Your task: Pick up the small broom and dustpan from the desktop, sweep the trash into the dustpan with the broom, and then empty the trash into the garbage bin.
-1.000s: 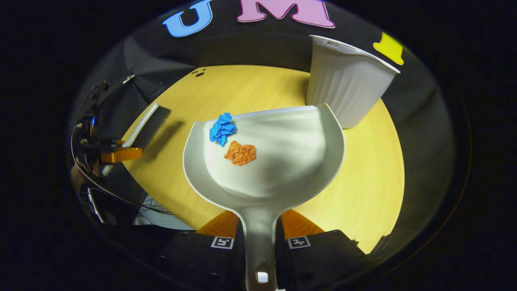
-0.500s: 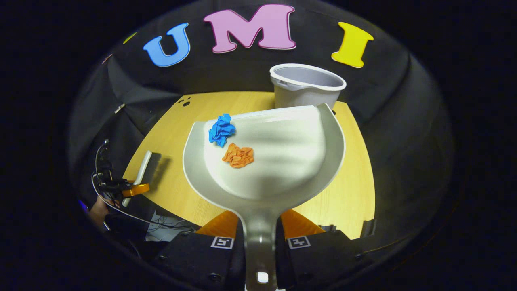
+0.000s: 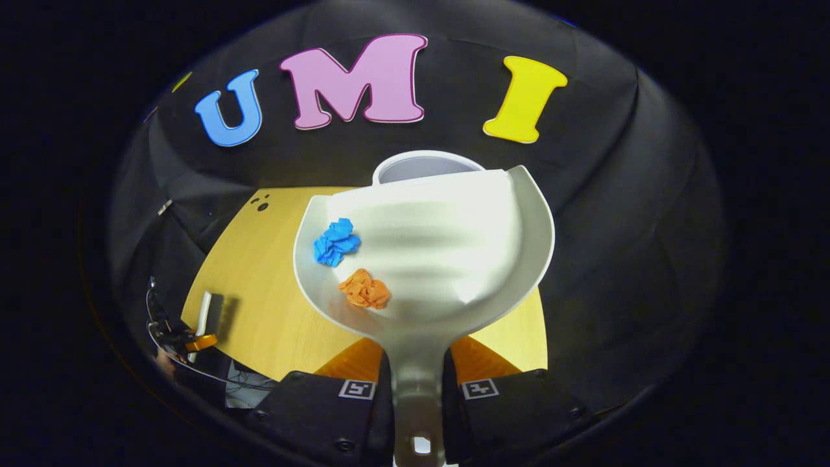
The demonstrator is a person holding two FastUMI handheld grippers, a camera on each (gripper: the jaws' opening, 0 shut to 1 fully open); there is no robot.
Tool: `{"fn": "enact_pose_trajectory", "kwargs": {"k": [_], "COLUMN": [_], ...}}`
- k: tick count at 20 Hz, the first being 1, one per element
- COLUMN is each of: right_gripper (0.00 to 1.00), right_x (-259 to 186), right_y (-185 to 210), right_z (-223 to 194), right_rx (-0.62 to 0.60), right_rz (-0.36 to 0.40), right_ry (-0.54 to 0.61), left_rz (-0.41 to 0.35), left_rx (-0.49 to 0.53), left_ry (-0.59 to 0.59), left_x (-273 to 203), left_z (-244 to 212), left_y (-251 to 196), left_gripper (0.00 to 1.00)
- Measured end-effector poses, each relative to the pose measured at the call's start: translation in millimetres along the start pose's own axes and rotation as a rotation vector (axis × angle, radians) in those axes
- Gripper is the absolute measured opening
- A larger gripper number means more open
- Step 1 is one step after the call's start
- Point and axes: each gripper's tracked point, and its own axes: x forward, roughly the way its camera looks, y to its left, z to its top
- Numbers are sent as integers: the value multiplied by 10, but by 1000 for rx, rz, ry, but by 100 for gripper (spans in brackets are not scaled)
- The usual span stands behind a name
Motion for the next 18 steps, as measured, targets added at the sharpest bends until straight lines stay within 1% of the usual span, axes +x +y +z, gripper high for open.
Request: {"fn": "enact_pose_trajectory", "kwargs": {"k": [3, 4, 5, 6, 8, 11, 14, 15, 16, 17, 18], "right_gripper": [33, 29, 29, 33, 33, 33, 33, 29, 29, 33, 33], "right_x": [204, 284, 362, 454, 685, 949, 1198, 1257, 1304, 1365, 1412], "right_y": [-175, -241, -293, -336, -398, -576, -717, -744, -748, -753, -756], "right_z": [381, 496, 608, 709, 928, 1139, 1269, 1273, 1278, 1293, 1296], "right_rx": [-28, -45, -57, -63, -65, -120, -200, -225, -250, -280, -315], "right_rz": [-45, -66, -87, -106, -144, -233, -324, -343, -356, -368, -381], "right_ry": [-16, -22, -27, -32, -43, -48, -52, -49, -54, -59, -61], "left_rz": [7, 8, 12, 14, 26, 40, 68, 73, 78, 83, 89], "left_rx": [-36, -52, -69, -84, -109, -148, -161, -166, -169, -171, -172], "left_ry": [-2, -2, -4, -9, -22, -30, -35, -36, -36, -35, -33], "left_x": [-22, -30, -40, -59, -109, -146, -181, -191, -197, -188, -191], "left_z": [-4, 2, 7, 21, 55, 111, 167, 179, 190, 197, 203], "left_y": [43, 59, 87, 114, 187, 283, 395, 414, 427, 453, 472], "left_gripper": [25, 25, 25, 25, 25, 25, 25, 25, 25, 25, 25]}}
